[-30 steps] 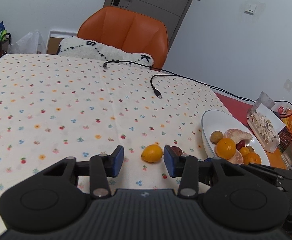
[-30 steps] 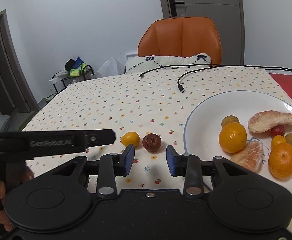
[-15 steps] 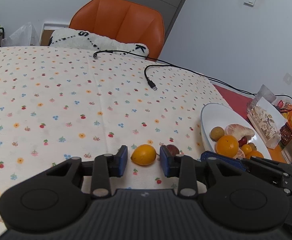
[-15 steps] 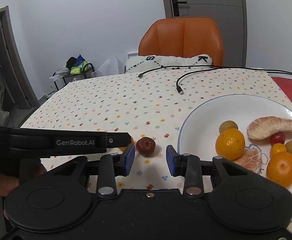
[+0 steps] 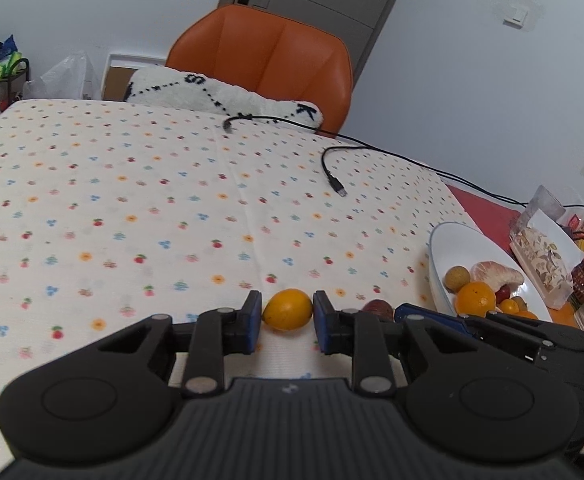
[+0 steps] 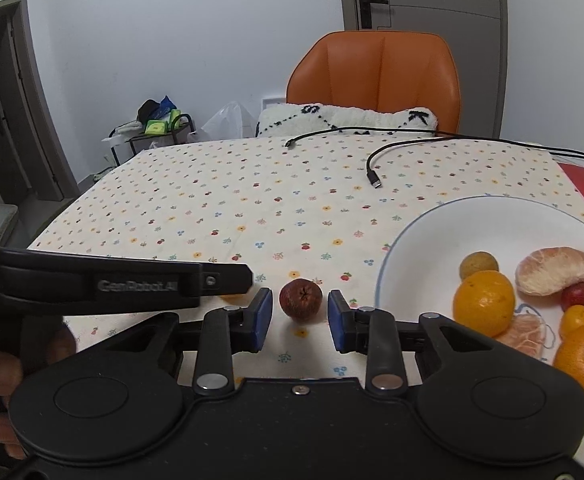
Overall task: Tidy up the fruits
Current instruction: 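Grasp the small yellow fruit with the left tool while the right tool grasps the dark red fruit, then carry the yellow fruit in the left tool while the right tool carries the red fruit over the bowl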
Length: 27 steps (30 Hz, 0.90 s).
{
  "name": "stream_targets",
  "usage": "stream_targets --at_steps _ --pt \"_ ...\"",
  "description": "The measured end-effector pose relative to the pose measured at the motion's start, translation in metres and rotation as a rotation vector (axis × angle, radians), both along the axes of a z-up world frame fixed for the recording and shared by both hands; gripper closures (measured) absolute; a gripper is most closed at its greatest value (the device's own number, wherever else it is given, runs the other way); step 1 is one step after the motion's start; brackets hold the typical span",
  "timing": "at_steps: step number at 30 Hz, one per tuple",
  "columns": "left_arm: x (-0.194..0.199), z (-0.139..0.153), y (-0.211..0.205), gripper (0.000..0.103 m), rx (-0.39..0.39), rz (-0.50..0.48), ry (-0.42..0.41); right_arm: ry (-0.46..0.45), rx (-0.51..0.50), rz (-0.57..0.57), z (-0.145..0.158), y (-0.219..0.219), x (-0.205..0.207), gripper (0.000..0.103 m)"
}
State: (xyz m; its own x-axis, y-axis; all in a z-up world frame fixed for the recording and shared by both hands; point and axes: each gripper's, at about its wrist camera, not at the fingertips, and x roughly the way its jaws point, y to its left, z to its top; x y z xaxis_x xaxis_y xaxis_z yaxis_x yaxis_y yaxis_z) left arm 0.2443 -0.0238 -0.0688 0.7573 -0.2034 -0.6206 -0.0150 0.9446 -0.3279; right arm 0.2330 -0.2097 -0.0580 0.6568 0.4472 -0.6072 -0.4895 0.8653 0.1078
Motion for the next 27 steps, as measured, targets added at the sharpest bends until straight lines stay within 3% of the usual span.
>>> stream_targets --at_steps 12,14,27 --pt "-0.014 0.002 0.019 0.077 -0.006 0.041 -0.007 -0.041 -0.070 -0.008 -0.005 0.017 0.006 0.073" --pt "-0.016 0.004 0.020 0.077 -0.007 0.044 -0.011 -0.046 -0.091 -0.009 -0.006 0.021 0.005 0.078" --pt "-0.028 0.016 0.006 0.077 -0.009 0.020 -0.047 -0.049 -0.019 -0.021 0.008 0.009 -0.008 0.080"
